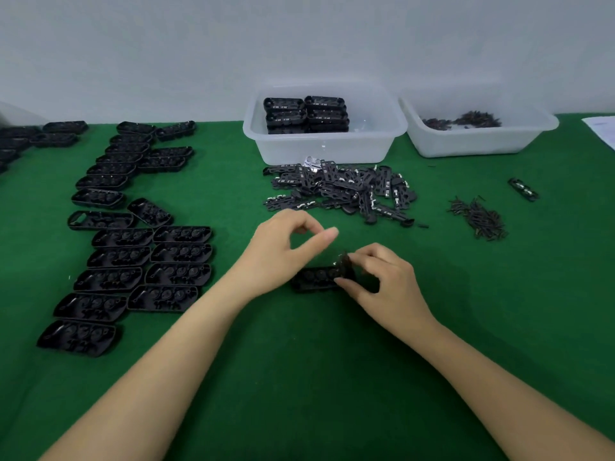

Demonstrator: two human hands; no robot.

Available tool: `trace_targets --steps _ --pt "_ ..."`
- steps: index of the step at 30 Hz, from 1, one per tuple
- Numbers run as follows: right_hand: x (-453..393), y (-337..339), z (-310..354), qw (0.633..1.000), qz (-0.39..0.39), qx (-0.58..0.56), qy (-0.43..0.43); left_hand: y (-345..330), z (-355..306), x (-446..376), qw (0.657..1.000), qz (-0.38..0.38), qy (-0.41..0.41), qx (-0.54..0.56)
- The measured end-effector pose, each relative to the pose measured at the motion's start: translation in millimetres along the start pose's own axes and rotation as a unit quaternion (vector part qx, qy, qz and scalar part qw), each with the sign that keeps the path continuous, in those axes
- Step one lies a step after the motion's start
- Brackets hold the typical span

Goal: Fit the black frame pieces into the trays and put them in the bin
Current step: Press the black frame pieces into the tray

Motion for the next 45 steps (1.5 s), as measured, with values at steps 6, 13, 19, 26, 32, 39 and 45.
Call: trace_targets --steps 6,13,19,26,32,39,45 --pt "-6 5 -12 0.994 0.012 -0.088 -0.068 -15 36 42 0.997 0.036 0.034 -0.057" --pt "-1 13 -27 0.923 0.068 -0.338 -0.173 -13 35 47 0.998 -0.030 0.016 -0.057" --pt "-10 39 -53 0.933 -0.026 -0.297 -0.201 -11 34 47 0.999 -0.029 0.016 -0.031" --pt "-18 57 -66 0.979 -0.099 -0.038 -0.176 -13 35 47 0.999 -0.018 0.023 -0.028" --pt "-18 56 -61 0.972 -0.120 0.125 -0.160 -13 33 48 0.999 -0.016 0.020 -0.023" --pt "-15 48 -61 0.945 -0.094 0.260 -0.173 -12 29 49 0.999 -0.022 -0.008 -0.034" --pt "-6 28 14 0.979 -0.108 0.158 0.073 -12 26 50 0.998 -0.031 -0.028 -0.049"
Point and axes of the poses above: each hand's wrist, its own x-axis away from the middle knuckle, its own y-axis out of the back of the hand, z = x × y, the point moved 8 cm from there along -x, towards the middle knuckle, and after that the axes turned 15 degrees about -y, right-handed, at the moved point
